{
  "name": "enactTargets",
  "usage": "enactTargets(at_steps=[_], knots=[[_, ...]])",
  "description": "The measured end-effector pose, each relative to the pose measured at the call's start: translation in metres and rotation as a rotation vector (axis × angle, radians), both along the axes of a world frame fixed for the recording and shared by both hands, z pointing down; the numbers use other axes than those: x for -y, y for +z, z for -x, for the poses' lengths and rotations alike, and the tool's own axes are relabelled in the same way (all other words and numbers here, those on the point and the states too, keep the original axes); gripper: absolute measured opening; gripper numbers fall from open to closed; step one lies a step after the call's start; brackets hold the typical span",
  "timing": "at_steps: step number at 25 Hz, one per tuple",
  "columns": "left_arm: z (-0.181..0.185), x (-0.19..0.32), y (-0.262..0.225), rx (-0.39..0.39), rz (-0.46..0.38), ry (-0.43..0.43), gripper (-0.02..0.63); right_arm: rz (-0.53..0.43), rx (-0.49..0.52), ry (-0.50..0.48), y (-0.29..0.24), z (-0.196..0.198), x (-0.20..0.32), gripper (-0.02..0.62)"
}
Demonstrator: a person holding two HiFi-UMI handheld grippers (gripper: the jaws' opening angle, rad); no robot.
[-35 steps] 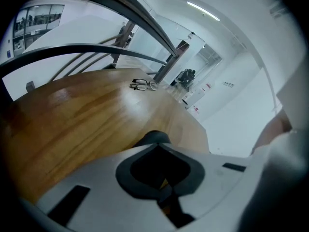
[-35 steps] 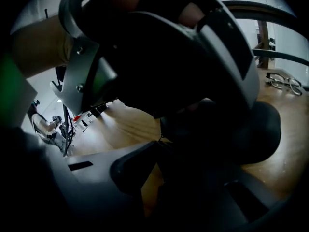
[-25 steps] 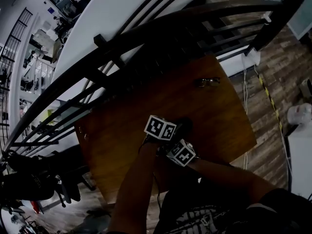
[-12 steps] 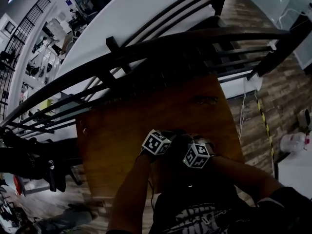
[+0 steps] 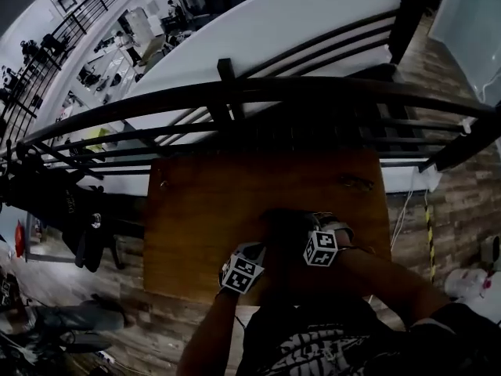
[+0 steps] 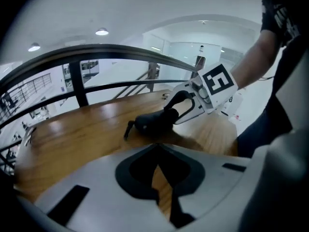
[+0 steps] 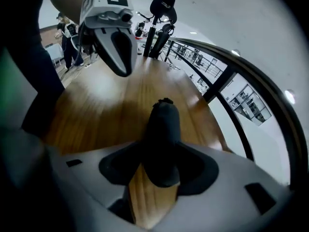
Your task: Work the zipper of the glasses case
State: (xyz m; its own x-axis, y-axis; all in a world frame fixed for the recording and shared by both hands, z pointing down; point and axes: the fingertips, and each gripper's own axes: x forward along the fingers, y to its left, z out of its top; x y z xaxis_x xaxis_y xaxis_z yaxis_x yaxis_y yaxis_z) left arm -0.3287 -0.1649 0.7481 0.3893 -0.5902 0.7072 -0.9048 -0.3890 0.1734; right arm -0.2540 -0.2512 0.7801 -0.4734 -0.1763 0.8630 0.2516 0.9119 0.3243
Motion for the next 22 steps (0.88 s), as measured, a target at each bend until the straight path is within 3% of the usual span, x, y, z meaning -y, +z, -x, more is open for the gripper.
enactTargets(at_steps=[5, 10, 12, 15, 19, 22], knots=[[0.015, -0.021, -0.002, -0.090, 0.048, -0.112, 0.006, -0.100, -0.088, -0.029, 0.022, 0.010, 0.026, 0.241], [0.009, -0.027, -0.019, -0.123, -0.001, -0.126, 0.006, -0.069, -0.091, 0.024, 0.032, 0.011, 0.041, 0.245], [0.006, -0.029, -0.029, -0.167, -0.026, -0.123, 0.016, 0.018, -0.044, 0.081, 0.021, 0.011, 0.033, 0.249], [0.002, -0.033, -0.040, -0.247, -0.045, -0.098, 0.107, 0.200, 0.102, 0.142, -0.008, 0.008, 0.004, 0.249], [-0.012, -0.023, -0.057, -0.350, -0.105, -0.014, 0.153, 0.382, 0.264, 0.138, -0.048, -0.008, -0.037, 0.249], [-0.036, -0.013, -0.087, -0.485, -0.175, 0.088, 0.232, 0.555, 0.389, 0.123, -0.088, -0.020, -0.070, 0.249]])
